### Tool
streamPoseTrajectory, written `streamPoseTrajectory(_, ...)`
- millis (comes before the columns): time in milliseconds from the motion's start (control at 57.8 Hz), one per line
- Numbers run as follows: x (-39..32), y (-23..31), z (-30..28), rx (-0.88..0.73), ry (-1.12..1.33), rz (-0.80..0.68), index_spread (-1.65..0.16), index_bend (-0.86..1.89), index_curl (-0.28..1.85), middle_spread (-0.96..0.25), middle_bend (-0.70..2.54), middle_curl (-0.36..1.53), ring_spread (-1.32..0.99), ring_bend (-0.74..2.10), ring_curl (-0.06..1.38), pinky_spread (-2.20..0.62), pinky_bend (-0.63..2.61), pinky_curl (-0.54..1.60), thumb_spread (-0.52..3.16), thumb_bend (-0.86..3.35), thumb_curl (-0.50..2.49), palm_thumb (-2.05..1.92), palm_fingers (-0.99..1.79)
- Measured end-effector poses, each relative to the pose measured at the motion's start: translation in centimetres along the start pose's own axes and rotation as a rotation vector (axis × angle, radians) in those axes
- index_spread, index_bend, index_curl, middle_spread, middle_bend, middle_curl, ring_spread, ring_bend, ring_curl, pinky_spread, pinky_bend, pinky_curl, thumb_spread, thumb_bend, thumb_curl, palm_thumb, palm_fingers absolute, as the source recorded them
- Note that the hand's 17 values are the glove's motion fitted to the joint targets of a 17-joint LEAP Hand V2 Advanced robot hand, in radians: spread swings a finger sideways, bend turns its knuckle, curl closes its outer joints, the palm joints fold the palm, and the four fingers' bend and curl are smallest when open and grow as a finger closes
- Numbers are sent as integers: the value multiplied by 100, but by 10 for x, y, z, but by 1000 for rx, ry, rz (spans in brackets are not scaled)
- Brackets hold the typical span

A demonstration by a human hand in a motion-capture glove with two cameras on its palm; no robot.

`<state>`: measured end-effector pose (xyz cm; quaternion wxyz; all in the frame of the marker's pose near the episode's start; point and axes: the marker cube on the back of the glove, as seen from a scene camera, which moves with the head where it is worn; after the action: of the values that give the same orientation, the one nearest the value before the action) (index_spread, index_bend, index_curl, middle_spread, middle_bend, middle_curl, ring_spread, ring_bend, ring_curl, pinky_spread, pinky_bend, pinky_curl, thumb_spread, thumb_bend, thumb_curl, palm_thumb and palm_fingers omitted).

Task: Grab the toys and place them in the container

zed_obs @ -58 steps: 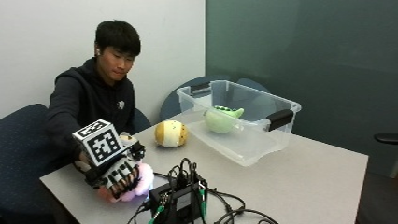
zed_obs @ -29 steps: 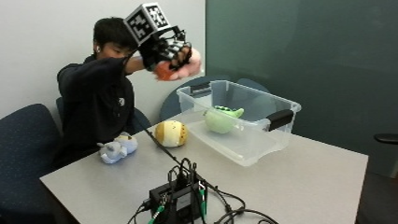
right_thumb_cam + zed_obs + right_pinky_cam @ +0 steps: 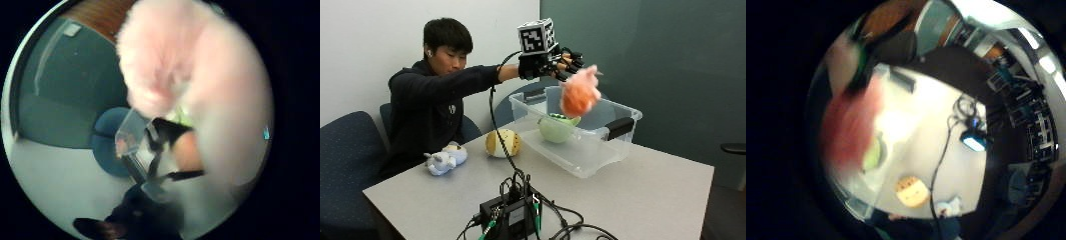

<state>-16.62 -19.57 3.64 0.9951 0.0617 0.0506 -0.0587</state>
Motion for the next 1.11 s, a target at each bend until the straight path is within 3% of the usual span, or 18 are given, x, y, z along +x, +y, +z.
streamPoseTrajectory(35,-13,0,0,-20,-68,132,-26,8,57,-27,128,95,-23,87,64,-16,111,60,98,-13,65,19,-34)
streamPoseTrajectory(104,-4,6,-5,-9,-89,150,-24,7,48,-26,137,93,-15,53,52,-8,99,52,102,-9,59,7,-36)
streamPoseTrajectory(121,-3,8,-6,-2,-90,148,-24,21,50,-20,74,77,-14,61,53,-7,110,55,103,-8,57,6,-57)
streamPoseTrajectory(225,12,30,-17,9,-131,120,-22,14,46,-11,36,62,-8,44,43,-1,100,48,108,-4,52,2,-39)
streamPoseTrajectory(364,9,94,-22,-57,-371,25,-19,11,40,-5,29,56,-4,33,38,2,83,42,114,-3,46,-1,-18)
streamPoseTrajectory(589,43,182,38,-240,-230,2,-15,11,33,-2,28,52,0,34,38,3,79,38,126,1,42,7,-6)
streamPoseTrajectory(693,74,189,72,-316,-174,76,-13,11,31,1,23,49,1,35,38,3,83,39,130,1,41,11,-7)
streamPoseTrajectory(866,31,230,169,-454,-56,-45,-13,10,28,6,14,43,3,37,38,4,95,41,126,-3,38,8,-11)
streamPoseTrajectory(987,19,232,193,-325,-22,-81,-22,8,24,7,8,36,4,51,41,3,113,44,123,0,38,11,-5)
streamPoseTrajectory(1108,19,224,198,-209,-53,-91,-27,9,21,3,19,34,-7,88,48,-13,122,44,126,10,42,34,37)
